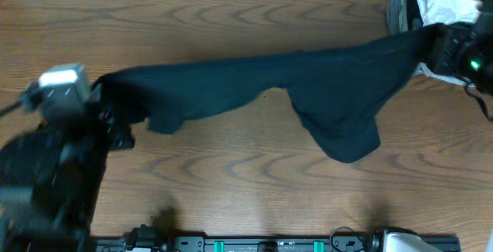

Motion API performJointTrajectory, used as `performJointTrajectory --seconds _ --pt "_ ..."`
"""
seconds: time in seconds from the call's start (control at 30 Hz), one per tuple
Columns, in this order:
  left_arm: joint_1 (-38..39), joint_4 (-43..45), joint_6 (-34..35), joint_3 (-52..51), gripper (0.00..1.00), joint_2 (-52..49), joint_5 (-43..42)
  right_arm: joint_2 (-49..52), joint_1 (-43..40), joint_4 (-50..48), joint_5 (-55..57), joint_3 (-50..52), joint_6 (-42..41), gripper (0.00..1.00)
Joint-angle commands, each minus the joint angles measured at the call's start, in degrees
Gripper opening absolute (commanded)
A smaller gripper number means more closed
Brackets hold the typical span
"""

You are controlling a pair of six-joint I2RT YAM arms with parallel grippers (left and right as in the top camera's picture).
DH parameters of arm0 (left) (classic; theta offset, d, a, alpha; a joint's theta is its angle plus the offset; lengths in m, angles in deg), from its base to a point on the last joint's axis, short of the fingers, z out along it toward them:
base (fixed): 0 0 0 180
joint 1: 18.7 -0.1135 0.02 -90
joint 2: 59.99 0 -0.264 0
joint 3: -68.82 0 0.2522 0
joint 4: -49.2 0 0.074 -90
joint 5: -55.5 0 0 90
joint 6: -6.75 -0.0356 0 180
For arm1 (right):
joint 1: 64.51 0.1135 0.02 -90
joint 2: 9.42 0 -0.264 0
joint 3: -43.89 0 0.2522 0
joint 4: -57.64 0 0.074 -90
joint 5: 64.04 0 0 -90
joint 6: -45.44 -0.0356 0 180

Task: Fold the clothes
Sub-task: 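Lift the shirt with both grippers and stretch it apart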

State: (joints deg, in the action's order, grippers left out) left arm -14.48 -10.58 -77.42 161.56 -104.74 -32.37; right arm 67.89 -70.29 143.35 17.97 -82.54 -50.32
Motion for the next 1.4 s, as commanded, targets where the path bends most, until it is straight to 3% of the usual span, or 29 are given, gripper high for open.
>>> performJointTrajectory --seconds 0.0,0.53,0.87,1.1,1.37 --pt "-0.31 0.24 1.6 1.81 0.06 4.28 1.77 -3.91 -3.13 1.86 2.6 -3.91 0.7 0.01" --pt "-0.31 -3.76 1.55 8.79 0.06 10.58 0.87 -14.75 -5.09 10.19 4.76 -9.16 1.6 0.01" --pt "-0.31 -4.55 1.55 13.53 0.06 10.58 0.87 -14.8 -5.09 12.72 6.78 -19.98 2.01 0.01" --pt "-0.31 -6.32 1.33 14.56 0.06 10.21 1.03 -14.27 -5.09 16.2 8.28 -21.9 1.31 0.01" --pt "-0.31 -11.52 1.31 13.9 0.06 5.97 9.2 -7.19 -5.07 20.7 10.58 -21.88 0.52 0.01"
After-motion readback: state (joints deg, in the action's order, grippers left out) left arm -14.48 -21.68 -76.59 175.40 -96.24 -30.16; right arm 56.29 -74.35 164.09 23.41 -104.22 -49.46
